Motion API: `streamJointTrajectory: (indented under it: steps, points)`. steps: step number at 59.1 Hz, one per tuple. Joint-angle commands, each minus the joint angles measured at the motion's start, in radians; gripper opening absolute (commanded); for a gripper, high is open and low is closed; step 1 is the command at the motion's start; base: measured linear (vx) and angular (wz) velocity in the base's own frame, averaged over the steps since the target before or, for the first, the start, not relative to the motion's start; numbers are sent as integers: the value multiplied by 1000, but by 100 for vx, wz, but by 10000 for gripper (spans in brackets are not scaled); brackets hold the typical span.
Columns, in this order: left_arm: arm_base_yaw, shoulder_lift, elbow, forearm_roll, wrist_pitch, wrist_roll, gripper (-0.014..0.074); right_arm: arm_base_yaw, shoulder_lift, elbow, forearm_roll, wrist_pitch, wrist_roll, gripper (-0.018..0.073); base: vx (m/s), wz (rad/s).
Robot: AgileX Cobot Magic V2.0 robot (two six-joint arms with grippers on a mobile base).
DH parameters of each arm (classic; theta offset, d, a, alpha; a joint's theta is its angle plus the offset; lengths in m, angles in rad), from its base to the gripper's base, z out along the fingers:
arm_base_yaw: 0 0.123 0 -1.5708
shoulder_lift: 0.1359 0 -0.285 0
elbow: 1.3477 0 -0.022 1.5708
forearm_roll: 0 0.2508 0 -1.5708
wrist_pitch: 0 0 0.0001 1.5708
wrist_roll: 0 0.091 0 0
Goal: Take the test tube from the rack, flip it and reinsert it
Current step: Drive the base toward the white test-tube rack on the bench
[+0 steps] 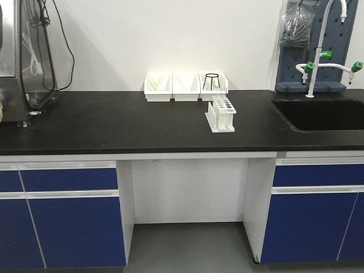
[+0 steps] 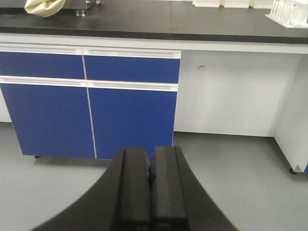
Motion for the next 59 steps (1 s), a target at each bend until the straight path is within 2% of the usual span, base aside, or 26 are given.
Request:
streamJointTrajectory:
  steps: [1,59]
  points:
    - [-7,-12,0,-4,-86,0,-6,-1,5,0,-4,-76,-3,-9,16,-7]
    - [-7,-12,0,-4,-86,0,-6,-1,5,0,-4,-77,-3,-9,24,-6]
